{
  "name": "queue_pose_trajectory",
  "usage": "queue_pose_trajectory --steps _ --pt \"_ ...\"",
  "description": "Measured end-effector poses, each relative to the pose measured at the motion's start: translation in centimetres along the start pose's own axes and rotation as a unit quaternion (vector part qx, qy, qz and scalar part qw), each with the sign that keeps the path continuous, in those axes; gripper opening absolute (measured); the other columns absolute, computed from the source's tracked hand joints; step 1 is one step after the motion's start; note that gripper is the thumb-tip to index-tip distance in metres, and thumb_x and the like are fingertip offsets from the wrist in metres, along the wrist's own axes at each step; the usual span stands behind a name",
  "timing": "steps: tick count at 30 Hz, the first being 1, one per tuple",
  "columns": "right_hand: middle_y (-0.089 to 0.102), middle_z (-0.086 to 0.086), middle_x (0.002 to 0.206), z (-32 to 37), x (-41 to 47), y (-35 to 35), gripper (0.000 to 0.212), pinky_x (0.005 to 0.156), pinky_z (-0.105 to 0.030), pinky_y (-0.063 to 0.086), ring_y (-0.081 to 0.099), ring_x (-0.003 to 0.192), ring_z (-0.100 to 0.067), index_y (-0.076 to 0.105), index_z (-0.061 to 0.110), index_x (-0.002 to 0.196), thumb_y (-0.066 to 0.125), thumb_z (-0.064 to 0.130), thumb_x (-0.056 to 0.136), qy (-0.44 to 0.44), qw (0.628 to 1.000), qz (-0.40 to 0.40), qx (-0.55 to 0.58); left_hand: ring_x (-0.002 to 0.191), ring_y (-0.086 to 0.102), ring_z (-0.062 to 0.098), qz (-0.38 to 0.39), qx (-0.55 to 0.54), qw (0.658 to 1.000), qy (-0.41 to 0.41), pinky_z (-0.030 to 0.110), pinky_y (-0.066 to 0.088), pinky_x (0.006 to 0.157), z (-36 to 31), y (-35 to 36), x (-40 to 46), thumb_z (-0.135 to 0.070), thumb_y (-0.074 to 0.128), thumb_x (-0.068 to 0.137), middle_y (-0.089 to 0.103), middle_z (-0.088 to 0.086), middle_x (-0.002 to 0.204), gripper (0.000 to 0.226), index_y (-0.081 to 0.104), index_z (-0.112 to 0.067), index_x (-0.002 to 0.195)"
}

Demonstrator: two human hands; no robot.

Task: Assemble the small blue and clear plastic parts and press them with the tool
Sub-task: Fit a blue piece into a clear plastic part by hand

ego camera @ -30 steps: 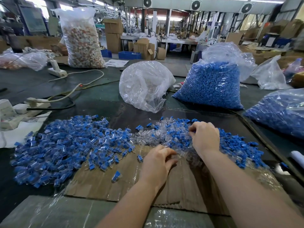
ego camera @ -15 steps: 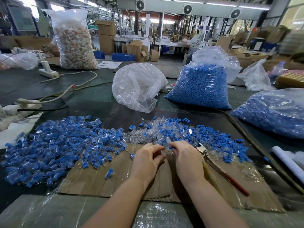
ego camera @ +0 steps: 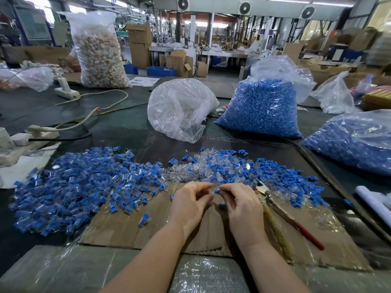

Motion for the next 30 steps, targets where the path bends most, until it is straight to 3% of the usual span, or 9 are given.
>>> queue_pose_trajectory --steps 2,5,8,12,17,21,25,30 --pt "0.066 0.001 0.084 0.1 -0.2 0.1 0.008 0.074 -0.029 0.047 0.059 0.081 -0.018 0.070 0.009 0.089 0.068 0.005 0.083 0.000 1.000 0.009 0.010 0.062 0.060 -0.002 0.008 -0.072 0.997 -0.035 0.017 0.053 0.066 0.1 0.1 -0.1 0.000 0.071 0.078 0.062 -0.002 0.076 0.023 0.065 -0.018 0.089" --pt "0.065 0.002 0.082 0.2 -0.3 -0.1 0.008 0.074 -0.028 0.048 0.058 0.080 -0.016 0.069 0.010 0.087 0.069 0.004 0.082 -0.006 1.000 0.009 0.017 0.058 0.060 -0.003 0.008 -0.094 0.995 -0.040 0.016 0.052 0.060 0.1 0.0 -0.2 0.002 0.072 0.076 0.062 0.001 0.074 0.024 0.060 -0.019 0.078" --pt "0.064 0.002 0.081 0.2 -0.2 -0.3 0.008 0.074 -0.025 0.045 0.058 0.078 -0.016 0.068 0.010 0.086 0.069 0.003 0.081 -0.009 0.999 -0.012 0.029 0.068 0.062 -0.001 0.015 -0.055 0.998 -0.018 0.012 0.050 0.065 0.0 0.0 -0.2 -0.002 0.071 0.078 0.066 -0.002 0.078 0.022 0.063 -0.022 0.080" --pt "0.064 0.003 0.082 0.3 -0.2 -0.6 0.010 0.073 -0.021 0.044 0.058 0.077 -0.014 0.067 0.011 0.087 0.068 0.002 0.081 -0.004 0.999 -0.029 0.043 0.080 0.065 0.007 0.042 -0.032 0.999 -0.005 0.017 0.051 0.075 0.0 0.2 0.0 -0.004 0.067 0.083 0.070 -0.003 0.084 0.016 0.068 -0.019 0.088" --pt "0.065 0.001 0.082 0.5 -0.3 -0.3 0.008 0.071 -0.031 0.051 0.061 0.075 -0.015 0.068 0.009 0.086 0.069 0.003 0.081 -0.019 1.000 -0.007 0.023 0.068 0.066 0.010 0.040 -0.104 0.993 -0.033 0.017 0.051 0.062 0.1 0.1 -0.1 0.001 0.067 0.081 0.068 0.003 0.074 0.019 0.065 -0.018 0.080" --pt "0.063 0.000 0.078 0.9 -0.4 -0.2 0.008 0.068 -0.030 0.047 0.060 0.072 -0.019 0.066 0.011 0.081 0.071 0.005 0.078 -0.042 0.999 -0.004 -0.015 0.057 0.063 0.005 0.040 -0.168 0.983 -0.060 0.016 0.049 0.055 0.1 0.3 -0.3 0.006 0.065 0.081 0.066 0.007 0.067 0.018 0.064 -0.011 0.077" --pt "0.064 -0.001 0.075 1.0 -0.5 0.1 0.009 0.063 -0.034 0.052 0.061 0.068 -0.021 0.066 0.011 0.078 0.074 0.008 0.076 -0.055 0.997 0.019 -0.042 0.059 0.062 0.004 0.054 -0.119 0.991 -0.031 0.014 0.048 0.056 -0.4 0.1 -0.3 0.003 0.068 0.079 0.068 0.005 0.070 0.015 0.067 -0.012 0.078" --pt "0.066 0.002 0.083 0.4 -0.3 0.1 0.007 0.071 -0.034 0.052 0.061 0.078 -0.016 0.070 0.011 0.088 0.070 0.011 0.082 -0.029 0.999 0.020 0.021 0.055 0.061 0.001 0.039 -0.127 0.990 -0.037 0.015 0.050 0.056 -0.5 -0.2 -0.4 0.003 0.060 0.085 0.065 0.007 0.072 0.012 0.063 -0.009 0.084"
Point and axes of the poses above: each hand's wrist, its own x-axis towards the middle knuckle, its own y-axis out of the palm, z = x × y, the point moved 5 cm from there along x, towards the middle knuckle
